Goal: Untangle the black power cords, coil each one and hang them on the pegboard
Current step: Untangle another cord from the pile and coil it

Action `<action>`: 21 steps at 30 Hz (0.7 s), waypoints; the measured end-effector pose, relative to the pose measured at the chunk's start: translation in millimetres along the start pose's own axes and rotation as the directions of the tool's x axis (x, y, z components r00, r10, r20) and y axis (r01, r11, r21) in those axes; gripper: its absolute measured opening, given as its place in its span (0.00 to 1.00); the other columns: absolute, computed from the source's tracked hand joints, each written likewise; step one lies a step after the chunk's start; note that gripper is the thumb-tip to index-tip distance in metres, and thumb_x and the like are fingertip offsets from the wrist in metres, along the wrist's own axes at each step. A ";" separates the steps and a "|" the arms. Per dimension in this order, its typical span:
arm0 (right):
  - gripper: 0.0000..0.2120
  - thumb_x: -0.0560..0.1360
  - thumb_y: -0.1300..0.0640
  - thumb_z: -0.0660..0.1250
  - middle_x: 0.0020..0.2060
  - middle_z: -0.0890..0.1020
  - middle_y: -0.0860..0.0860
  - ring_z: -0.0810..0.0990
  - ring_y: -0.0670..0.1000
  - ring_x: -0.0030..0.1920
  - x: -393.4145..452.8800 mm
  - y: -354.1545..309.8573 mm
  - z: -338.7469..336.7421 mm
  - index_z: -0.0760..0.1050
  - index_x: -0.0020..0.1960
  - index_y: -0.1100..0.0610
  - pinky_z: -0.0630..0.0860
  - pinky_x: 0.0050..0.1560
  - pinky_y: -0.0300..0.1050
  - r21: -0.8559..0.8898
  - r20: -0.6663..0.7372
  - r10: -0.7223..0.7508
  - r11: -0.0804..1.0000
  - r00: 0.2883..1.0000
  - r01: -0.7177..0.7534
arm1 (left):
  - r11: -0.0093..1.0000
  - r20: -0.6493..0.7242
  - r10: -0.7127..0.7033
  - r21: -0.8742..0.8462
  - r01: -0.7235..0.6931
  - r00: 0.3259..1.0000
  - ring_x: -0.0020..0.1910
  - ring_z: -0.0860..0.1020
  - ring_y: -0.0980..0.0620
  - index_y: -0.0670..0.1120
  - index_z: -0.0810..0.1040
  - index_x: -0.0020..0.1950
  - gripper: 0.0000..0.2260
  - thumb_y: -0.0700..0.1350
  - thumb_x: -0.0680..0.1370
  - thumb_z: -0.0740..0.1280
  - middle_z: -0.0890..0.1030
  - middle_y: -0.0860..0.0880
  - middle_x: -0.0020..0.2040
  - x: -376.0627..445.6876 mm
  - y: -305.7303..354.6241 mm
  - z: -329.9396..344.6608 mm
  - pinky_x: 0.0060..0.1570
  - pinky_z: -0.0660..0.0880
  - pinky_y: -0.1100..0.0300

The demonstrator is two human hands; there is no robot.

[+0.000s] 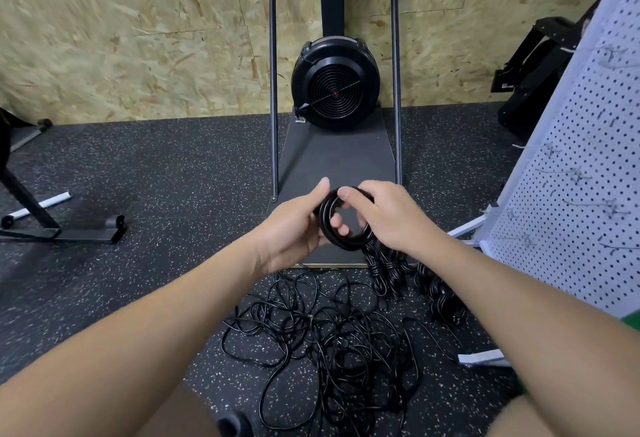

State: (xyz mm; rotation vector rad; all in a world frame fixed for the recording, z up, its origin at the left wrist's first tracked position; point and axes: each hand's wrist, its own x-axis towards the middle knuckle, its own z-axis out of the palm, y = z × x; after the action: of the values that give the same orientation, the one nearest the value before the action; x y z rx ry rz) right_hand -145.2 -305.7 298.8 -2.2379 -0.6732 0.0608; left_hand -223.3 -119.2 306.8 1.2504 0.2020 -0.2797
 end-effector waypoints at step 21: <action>0.15 0.89 0.43 0.57 0.53 0.83 0.54 0.80 0.65 0.51 -7.5 -16.2 9.3 0.71 0.56 0.54 0.76 0.50 0.60 -0.422 0.176 -0.163 0.878 0.971 0.224 | 0.883 -0.310 0.344 0.428 -0.193 0.886 0.37 0.71 0.48 0.40 0.79 0.49 0.13 0.48 0.85 0.63 0.76 0.45 0.39 16.9 -3.0 5.8 0.33 0.70 0.56</action>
State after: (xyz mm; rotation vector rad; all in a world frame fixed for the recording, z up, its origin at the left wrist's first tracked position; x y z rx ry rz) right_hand -161.2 -294.1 302.5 -2.5991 -1.0721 -0.0460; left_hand -208.3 -127.2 300.8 1.7045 0.3074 0.1871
